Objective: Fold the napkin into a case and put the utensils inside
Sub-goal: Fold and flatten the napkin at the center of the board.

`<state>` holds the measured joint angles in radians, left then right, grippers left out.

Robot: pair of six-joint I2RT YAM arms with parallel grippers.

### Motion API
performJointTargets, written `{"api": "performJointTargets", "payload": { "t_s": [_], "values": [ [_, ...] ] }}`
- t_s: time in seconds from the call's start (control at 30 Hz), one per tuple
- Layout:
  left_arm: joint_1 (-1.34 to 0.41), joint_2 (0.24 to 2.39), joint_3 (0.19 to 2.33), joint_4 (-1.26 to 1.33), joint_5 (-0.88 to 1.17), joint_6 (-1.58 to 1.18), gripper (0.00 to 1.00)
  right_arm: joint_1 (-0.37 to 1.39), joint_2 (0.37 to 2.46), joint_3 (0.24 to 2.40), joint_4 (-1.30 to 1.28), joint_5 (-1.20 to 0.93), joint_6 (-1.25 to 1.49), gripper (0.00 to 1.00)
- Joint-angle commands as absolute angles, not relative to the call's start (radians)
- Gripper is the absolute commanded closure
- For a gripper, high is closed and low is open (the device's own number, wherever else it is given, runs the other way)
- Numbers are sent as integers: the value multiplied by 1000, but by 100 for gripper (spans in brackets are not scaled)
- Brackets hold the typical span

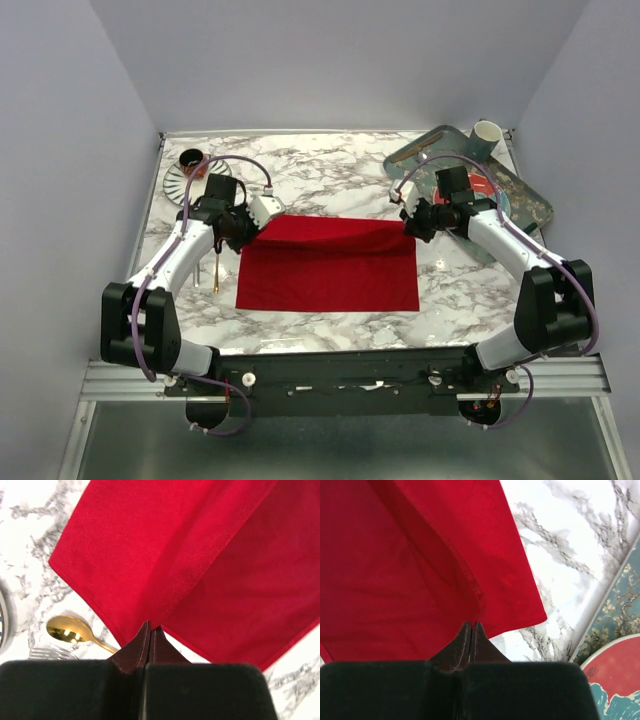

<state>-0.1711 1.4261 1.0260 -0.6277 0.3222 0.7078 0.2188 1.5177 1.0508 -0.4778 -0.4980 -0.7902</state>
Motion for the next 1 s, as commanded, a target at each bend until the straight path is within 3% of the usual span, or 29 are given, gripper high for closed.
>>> {"api": "performJointTargets", "payload": {
  "t_s": [0.0, 0.57, 0.83, 0.97],
  "values": [
    [-167, 1355, 956, -649, 328, 795, 100, 218, 1474, 1005, -545, -540, -874, 99],
    [-262, 1287, 750, -578, 279, 739, 99, 253, 1391, 867, -565, -509, -979, 99],
    [-267, 1321, 719, -549, 252, 750, 85, 301, 1408, 825, -563, -503, -960, 99],
    [-267, 1339, 703, -532, 239, 752, 83, 308, 1417, 816, -563, -486, -957, 99]
  ]
}}
